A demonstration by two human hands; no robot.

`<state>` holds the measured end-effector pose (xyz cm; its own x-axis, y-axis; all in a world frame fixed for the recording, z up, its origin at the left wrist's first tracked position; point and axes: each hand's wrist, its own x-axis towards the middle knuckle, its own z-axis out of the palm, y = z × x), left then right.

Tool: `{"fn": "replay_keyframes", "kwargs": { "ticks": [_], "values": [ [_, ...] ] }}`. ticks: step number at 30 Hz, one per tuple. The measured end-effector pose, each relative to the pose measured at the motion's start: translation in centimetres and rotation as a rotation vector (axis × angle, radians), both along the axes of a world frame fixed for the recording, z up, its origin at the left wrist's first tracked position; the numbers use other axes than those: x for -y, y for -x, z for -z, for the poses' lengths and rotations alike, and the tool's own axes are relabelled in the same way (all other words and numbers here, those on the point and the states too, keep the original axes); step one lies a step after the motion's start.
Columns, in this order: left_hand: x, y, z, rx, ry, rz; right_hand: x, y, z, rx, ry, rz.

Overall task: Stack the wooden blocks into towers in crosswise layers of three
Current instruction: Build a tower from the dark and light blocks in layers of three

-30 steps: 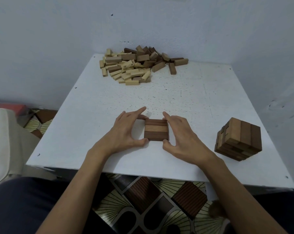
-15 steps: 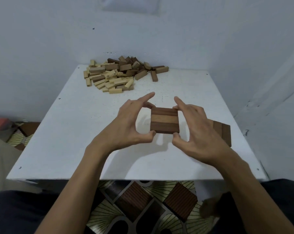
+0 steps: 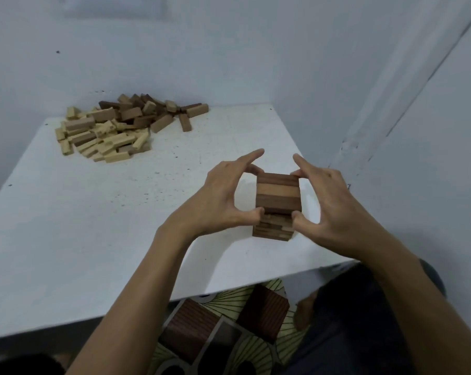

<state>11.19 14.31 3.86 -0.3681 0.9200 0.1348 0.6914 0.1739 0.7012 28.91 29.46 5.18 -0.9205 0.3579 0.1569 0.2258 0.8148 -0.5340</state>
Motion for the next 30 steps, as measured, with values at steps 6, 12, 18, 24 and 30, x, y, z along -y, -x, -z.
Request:
{"fn": "replay_keyframes", "kwargs": {
  "ticks": [6,12,18,24,30],
  "values": [
    [-0.8,-0.3,0.1,0.013,0.026,0.020,-0.8,-0.5,0.7,-0.008,0.020,0.011],
    [-1.0,-0.4,0.1,-0.001,0.052,0.033,-1.1,-0.7,1.3,-0.018,0.013,0.015],
    [-0.8,0.0,0.1,-0.009,0.053,0.027,-1.4,-0.5,1.5,-0.011,0.017,0.004],
    [-0.7,-0.1,0.5,0.017,0.074,0.030,-1.3,-0.5,1.9,0.005,0.013,0.016],
    [-0.9,0.0,0.8,0.066,0.085,0.047,-1.7,-0.6,2.0,0.007,0.042,0.001]
  ]
}}
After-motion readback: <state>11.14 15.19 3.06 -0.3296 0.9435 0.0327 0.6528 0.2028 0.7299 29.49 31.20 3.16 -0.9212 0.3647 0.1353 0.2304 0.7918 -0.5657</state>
